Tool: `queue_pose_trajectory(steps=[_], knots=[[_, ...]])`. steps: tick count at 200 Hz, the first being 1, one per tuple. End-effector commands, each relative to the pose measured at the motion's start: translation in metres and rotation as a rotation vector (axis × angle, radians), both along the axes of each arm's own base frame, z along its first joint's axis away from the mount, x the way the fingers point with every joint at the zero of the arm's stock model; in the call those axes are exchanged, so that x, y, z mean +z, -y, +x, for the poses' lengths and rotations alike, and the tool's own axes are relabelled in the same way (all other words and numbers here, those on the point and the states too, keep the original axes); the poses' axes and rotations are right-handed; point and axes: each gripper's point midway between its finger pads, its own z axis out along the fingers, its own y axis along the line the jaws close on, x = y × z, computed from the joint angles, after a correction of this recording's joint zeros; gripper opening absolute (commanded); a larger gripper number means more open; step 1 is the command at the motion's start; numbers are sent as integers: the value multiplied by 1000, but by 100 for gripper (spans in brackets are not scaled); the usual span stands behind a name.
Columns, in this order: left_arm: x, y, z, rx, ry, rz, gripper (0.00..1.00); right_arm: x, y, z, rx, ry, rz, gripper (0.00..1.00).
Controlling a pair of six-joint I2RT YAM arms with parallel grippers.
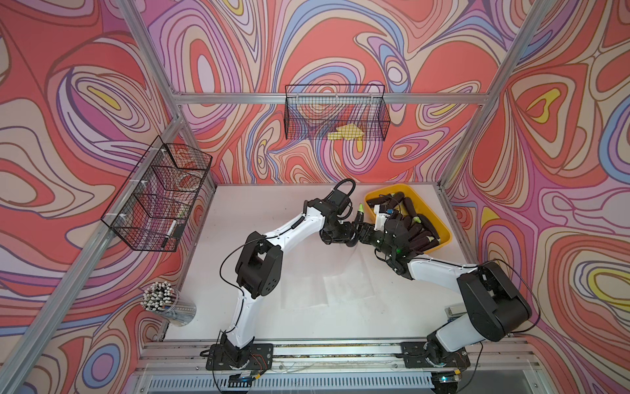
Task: Place the eggplant in a zip-top bag and seal the zipper
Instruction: Place the eggplant in the zipper food storage bag.
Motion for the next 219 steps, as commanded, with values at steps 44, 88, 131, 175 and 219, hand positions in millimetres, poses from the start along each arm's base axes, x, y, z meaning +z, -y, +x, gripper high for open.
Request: queue_pose_trajectory(steps=[44,88,131,175,219], knots=[[24,-4,3,64,49,-69,0,-3,-21,-30,160,-133,6,25],[32,2,4,83,55,-126,0,-29,-18,-40,157,-240,0,25],[37,-10,8,116,124,-93,0,-44,-20,-51,168,-343,-24,25],[47,-3,1,53,179,-69,0,-55,-20,-48,148,-454,-58,26],[44,-5,-15,30,187,-22,0,-63,-41,-31,178,-578,-33,31]])
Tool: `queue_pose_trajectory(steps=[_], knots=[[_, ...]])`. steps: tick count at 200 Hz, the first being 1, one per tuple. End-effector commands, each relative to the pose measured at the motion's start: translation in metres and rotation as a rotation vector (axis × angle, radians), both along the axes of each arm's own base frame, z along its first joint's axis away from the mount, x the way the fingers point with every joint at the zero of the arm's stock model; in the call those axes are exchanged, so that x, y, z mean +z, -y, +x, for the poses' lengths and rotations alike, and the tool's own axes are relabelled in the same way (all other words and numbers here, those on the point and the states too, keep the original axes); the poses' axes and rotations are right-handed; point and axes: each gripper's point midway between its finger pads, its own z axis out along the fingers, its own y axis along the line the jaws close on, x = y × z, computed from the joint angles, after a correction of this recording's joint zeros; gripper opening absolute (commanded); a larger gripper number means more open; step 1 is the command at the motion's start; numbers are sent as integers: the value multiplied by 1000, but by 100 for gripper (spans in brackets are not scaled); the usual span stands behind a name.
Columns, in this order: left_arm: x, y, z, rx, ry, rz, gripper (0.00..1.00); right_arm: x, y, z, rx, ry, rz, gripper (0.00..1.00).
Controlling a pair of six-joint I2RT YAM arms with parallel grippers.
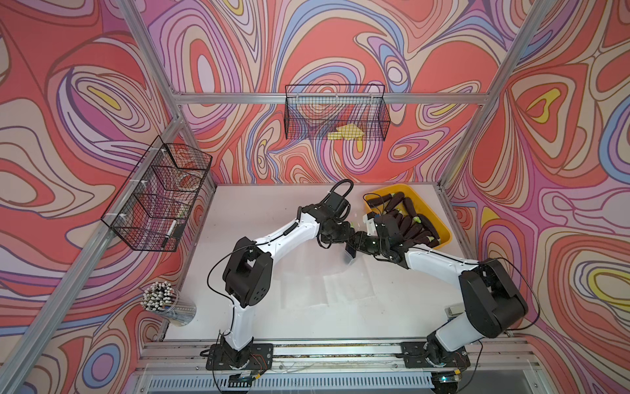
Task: Place the eggplant in a zip-top bag and seal the zipper
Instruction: Place the eggplant in the zipper food storage bag.
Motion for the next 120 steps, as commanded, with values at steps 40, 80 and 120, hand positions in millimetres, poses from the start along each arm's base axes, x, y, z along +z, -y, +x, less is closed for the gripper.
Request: queue_pose_trajectory(steps=[40,80,120], knots=[[3,1,-18,-21,-5,2,0,16,-30,1,97,-114,70,56],[-14,-2,-12,7,-27,39,0,62,2,-12,77,-53,-21,76],[-15,-3,-9,0,-14,53,0,72,61,5,-59,-22,-73,75]])
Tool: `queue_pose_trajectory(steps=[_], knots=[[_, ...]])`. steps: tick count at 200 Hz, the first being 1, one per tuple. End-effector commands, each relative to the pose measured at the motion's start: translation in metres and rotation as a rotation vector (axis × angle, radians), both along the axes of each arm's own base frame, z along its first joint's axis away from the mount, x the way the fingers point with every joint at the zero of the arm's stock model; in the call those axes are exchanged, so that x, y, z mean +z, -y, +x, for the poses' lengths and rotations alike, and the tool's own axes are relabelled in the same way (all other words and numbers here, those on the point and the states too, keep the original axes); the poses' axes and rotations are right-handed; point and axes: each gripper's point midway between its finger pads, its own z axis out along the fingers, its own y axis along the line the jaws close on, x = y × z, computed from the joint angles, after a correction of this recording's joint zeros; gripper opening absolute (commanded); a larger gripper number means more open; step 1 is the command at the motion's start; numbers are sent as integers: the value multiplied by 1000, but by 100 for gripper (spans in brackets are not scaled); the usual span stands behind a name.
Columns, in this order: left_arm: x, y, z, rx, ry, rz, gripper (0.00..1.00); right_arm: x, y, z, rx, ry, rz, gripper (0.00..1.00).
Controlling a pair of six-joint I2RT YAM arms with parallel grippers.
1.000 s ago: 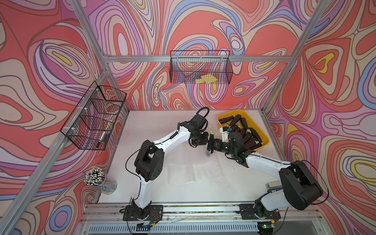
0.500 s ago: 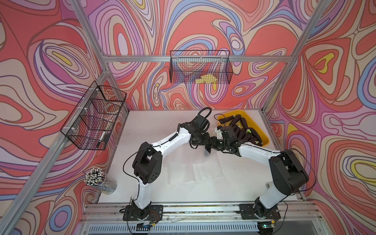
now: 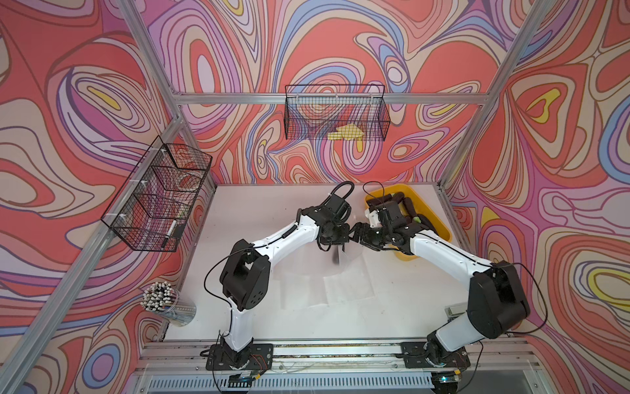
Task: Place the eggplant in a zip-top bag and seal the zipper
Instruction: Place the eggplant in the zipper food storage bag, then pick up the eggplant from the basket.
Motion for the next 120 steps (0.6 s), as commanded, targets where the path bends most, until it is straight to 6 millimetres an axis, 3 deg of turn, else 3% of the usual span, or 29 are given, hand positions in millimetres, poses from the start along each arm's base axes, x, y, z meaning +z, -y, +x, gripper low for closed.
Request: queue_pose_trajectory(steps=[1,23,47,65,94,120], knots=[[-7,2,-3,-9,-16,16,0,12,43,16,-79,44,-31,75],[-4,5,-7,-24,-21,4,0,-1,129,50,-281,52,-173,70],[-6,10,-10,-25,-20,-5,0,-14,183,84,-388,60,-386,69],[-7,11,-10,-21,-20,-11,0,-31,196,107,-433,31,-350,65],[-7,10,-9,-22,-12,-3,0,-52,185,143,-448,3,-240,60],[-6,10,-8,-26,-9,-5,0,-69,181,160,-469,-34,-202,57]])
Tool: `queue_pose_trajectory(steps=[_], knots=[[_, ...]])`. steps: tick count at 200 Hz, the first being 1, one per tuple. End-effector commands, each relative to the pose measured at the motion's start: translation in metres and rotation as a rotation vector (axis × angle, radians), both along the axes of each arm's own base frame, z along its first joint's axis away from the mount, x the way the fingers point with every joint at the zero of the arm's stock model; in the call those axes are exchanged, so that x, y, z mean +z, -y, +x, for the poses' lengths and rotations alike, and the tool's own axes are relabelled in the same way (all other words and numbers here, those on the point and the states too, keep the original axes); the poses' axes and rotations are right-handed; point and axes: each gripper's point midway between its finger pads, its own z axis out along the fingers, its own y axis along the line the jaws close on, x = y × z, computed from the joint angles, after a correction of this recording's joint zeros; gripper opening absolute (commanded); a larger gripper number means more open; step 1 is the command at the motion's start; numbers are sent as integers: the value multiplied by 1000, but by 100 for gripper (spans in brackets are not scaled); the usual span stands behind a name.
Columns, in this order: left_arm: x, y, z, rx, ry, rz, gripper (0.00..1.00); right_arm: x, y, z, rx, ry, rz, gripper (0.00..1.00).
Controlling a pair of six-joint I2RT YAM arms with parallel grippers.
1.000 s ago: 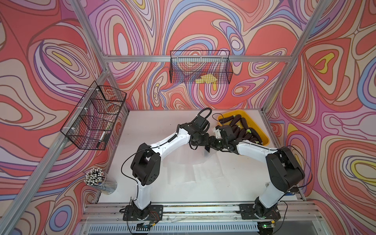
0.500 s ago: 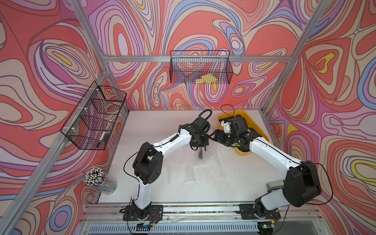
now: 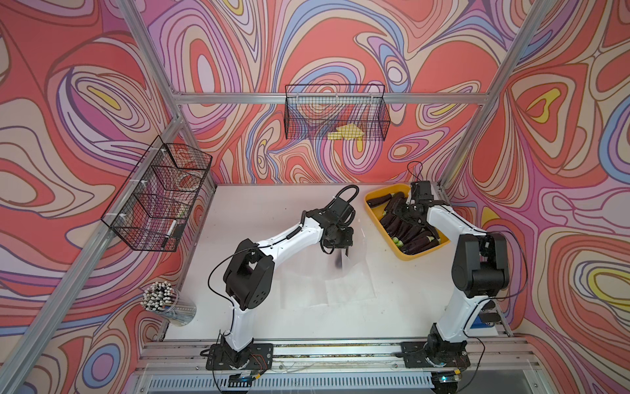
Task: Place the eggplant in a zip-top bag and seal the zipper
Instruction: Pick up the eggplant from the basket.
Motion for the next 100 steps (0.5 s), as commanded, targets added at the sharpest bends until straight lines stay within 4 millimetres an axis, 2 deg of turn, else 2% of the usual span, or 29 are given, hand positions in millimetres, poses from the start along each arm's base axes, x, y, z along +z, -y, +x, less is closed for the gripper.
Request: queue_pose_trajectory(steps=[1,48,71,100], knots=[[-5,0,0,2,-4,6,0,0,-7,19,-19,23,55,57],[-8,1,1,-1,-5,9,0,-21,-29,31,24,-28,15,57],[-7,-2,3,4,2,16,0,-40,-27,20,-15,-129,2,58],[-8,-1,3,2,-1,11,0,-45,-23,8,-69,-180,-61,62]])
